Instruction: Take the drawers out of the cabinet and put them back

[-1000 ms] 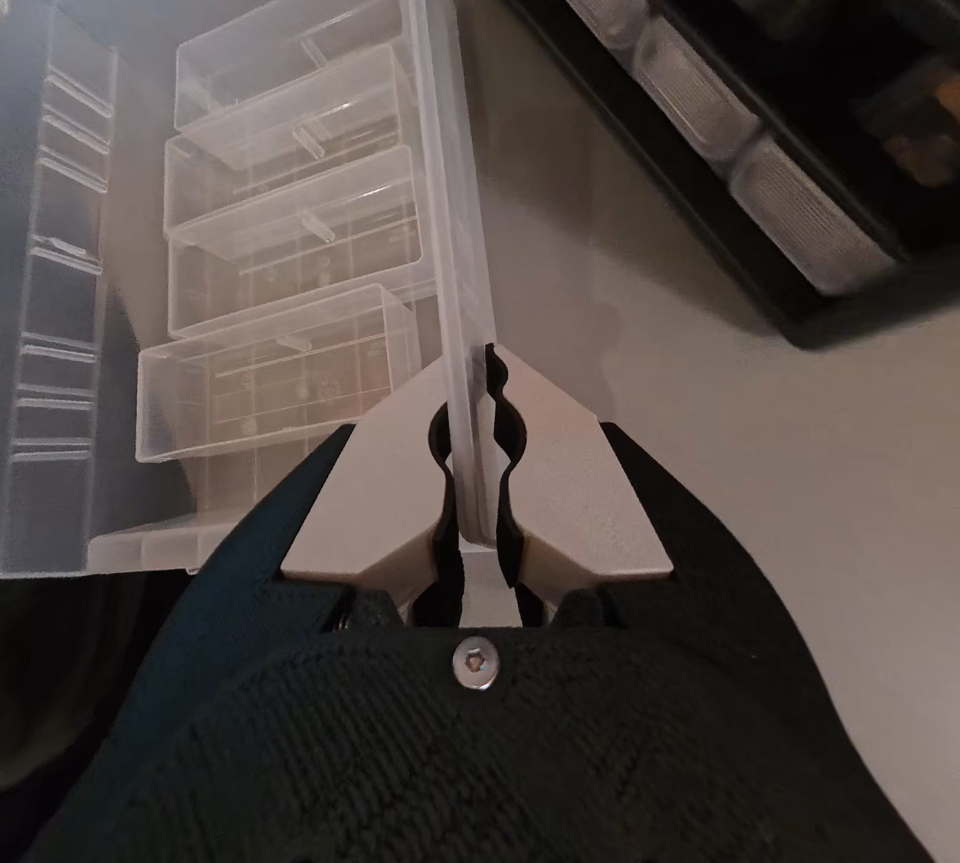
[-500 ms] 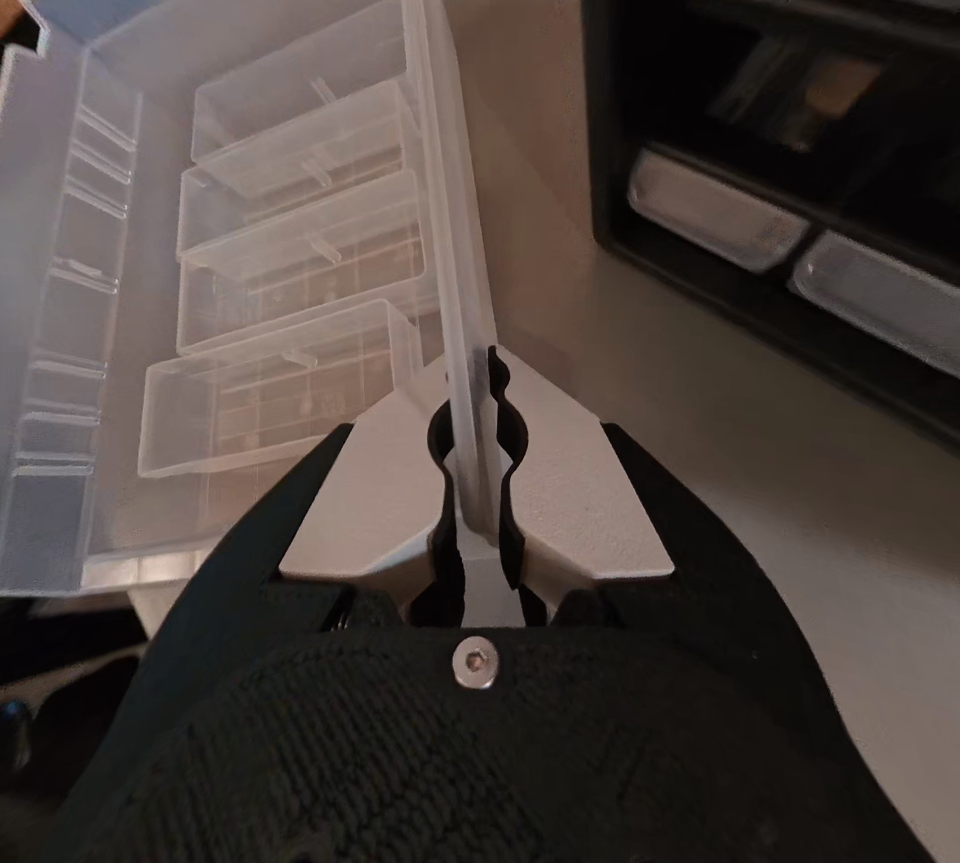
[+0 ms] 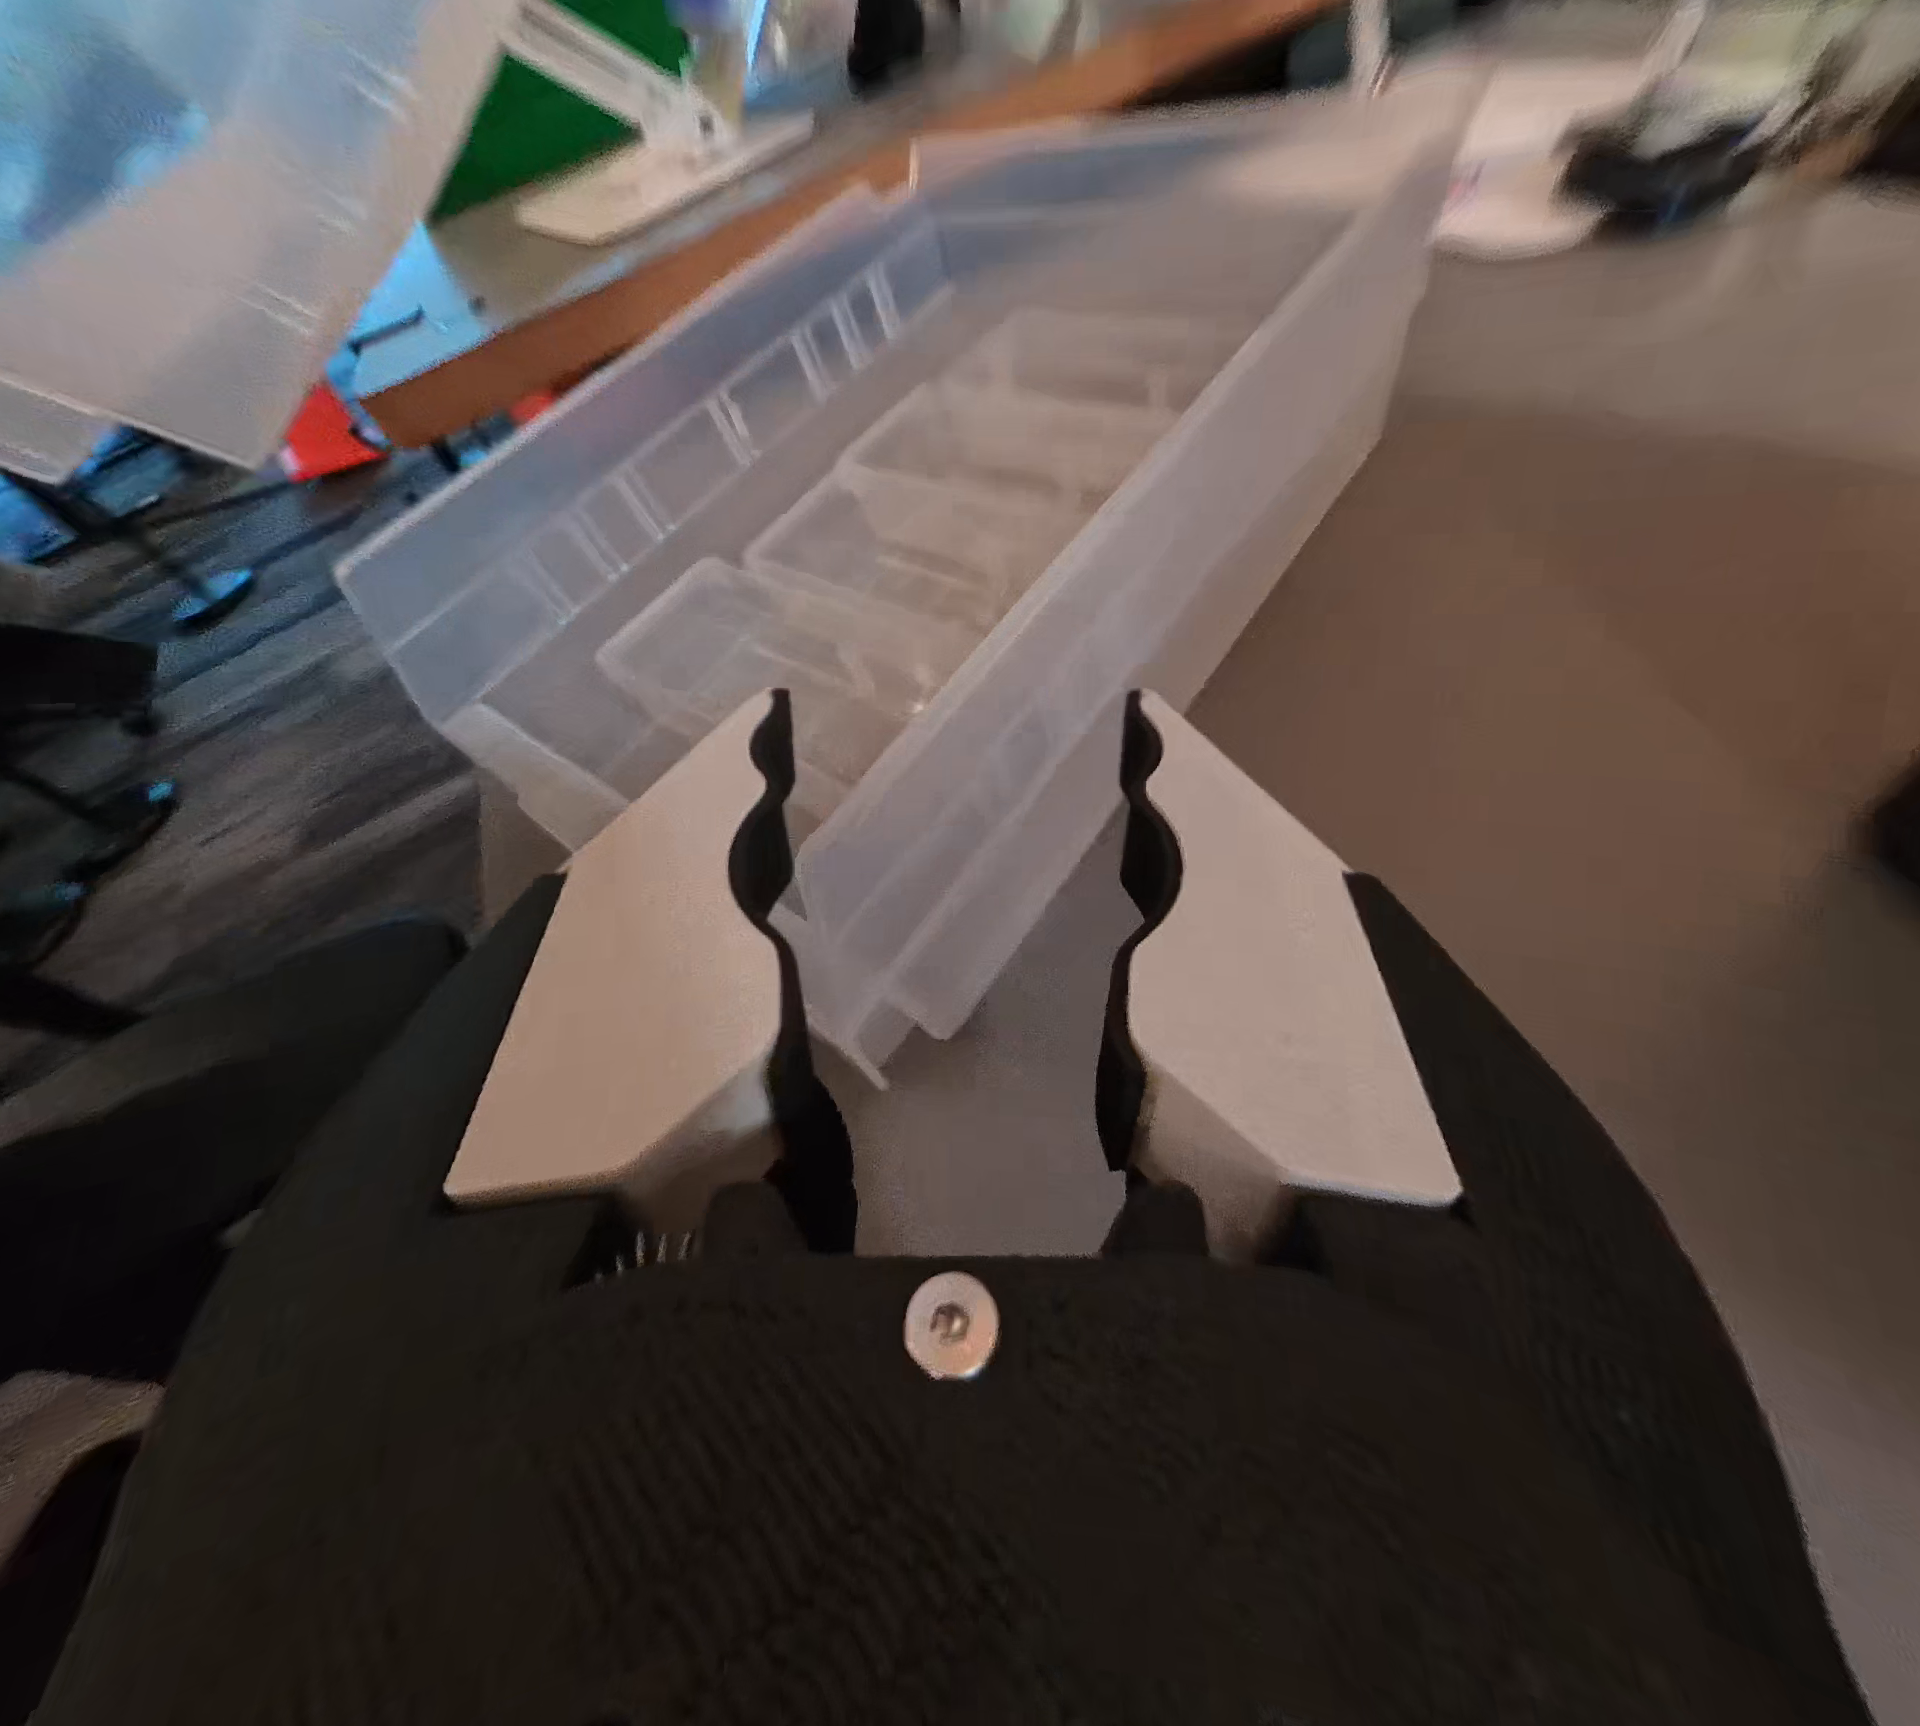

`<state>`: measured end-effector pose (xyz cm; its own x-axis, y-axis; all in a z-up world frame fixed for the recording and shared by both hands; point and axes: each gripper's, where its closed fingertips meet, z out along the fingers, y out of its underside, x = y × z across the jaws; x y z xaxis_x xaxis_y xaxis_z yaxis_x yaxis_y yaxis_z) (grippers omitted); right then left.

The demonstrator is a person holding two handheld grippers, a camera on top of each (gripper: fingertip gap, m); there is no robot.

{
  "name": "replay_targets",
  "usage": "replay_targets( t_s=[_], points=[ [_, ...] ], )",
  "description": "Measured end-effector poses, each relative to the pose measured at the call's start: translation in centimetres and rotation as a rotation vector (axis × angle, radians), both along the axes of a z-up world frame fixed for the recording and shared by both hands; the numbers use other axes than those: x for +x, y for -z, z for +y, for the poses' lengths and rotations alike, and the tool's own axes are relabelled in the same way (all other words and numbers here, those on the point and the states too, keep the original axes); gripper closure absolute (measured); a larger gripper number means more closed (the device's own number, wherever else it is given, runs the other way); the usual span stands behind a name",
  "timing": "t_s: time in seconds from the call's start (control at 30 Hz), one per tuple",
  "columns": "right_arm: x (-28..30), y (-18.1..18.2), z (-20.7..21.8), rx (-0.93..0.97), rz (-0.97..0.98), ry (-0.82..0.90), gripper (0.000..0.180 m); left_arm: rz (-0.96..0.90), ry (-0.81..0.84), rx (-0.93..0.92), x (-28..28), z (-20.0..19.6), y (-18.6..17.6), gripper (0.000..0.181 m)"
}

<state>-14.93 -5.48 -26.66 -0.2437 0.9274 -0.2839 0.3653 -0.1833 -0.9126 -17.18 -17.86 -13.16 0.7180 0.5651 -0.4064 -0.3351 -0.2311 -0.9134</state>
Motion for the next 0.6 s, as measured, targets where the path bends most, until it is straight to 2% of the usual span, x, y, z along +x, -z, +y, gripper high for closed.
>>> replay_targets(
  t_s=[0.1, 0.2, 0.33, 0.4, 0.47, 0.6],
  points=[
    [4.4, -5.4, 4.1, 0.132, 0.275, 0.135, 0.117, 0.033, 0.067, -0.001, 2.6, 1.9, -0.9, 0.174],
    [12.0, -11.2, 10.3, 0.292, 0.526, 0.362, 0.117, 0.115, 0.13, 0.013, 5.8, 5.4, -2.2, 0.174],
    [25.1, -15.8, 20.0, 0.567, 0.65, 0.775, 0.117, 0.203, 0.308, 0.053, 12.3, 11.3, -4.0, 0.174],
    [31.9, -16.4, 24.4, 0.641, 0.653, 0.981, 0.119, 0.205, 0.455, 0.068, 16.3, 14.3, -4.3, 0.174],
    [37.6, -15.5, 28.1, 0.659, 0.595, 1.136, 0.118, 0.189, 0.596, 0.066, 20.4, 17.5, -4.3, 0.174],
    [48.2, -12.9, 32.3, 0.707, 0.534, 1.419, 0.122, 0.109, 0.875, 0.015, 28.5, 24.1, -2.7, 0.174]
  ],
)
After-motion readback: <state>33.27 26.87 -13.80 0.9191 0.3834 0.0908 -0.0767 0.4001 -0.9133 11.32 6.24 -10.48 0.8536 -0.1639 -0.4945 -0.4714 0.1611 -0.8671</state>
